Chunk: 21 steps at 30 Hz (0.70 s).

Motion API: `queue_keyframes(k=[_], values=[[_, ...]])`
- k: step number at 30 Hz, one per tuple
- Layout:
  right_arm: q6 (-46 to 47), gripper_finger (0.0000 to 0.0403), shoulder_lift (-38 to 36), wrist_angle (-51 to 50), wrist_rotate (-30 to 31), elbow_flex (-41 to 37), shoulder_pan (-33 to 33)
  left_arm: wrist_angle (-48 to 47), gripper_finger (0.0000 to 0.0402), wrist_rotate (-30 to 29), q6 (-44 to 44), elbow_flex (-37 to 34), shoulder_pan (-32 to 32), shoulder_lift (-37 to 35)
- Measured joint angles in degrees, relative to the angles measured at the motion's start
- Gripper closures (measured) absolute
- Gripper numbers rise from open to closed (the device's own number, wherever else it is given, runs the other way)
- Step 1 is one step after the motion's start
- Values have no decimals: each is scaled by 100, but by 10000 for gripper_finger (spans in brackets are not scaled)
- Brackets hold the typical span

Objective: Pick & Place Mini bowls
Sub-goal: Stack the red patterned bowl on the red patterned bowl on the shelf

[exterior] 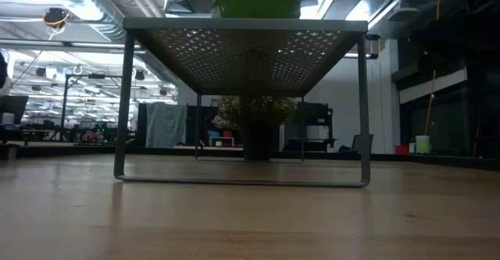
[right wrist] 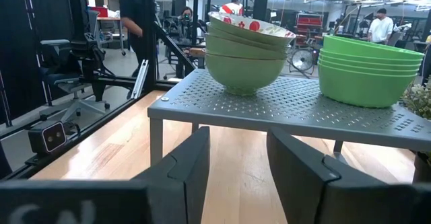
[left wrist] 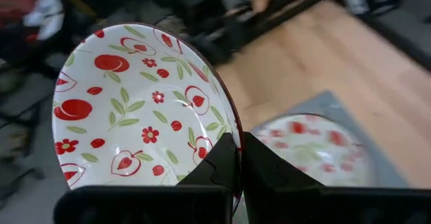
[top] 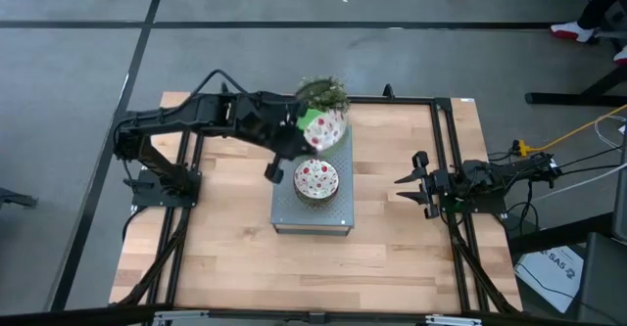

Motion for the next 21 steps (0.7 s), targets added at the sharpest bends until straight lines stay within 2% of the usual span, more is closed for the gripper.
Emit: queue_keyframes(k=[3,11,21], values=[[0,256,-2,0,0,2,2,-257,398,239,-28,5,-110,16],[0,256,-1,0,0,0,1,-1005,398,237,65,9,-541,154],[0,256,11,-1,-1,2,2,-1460,398,121,432,1,-796,588]])
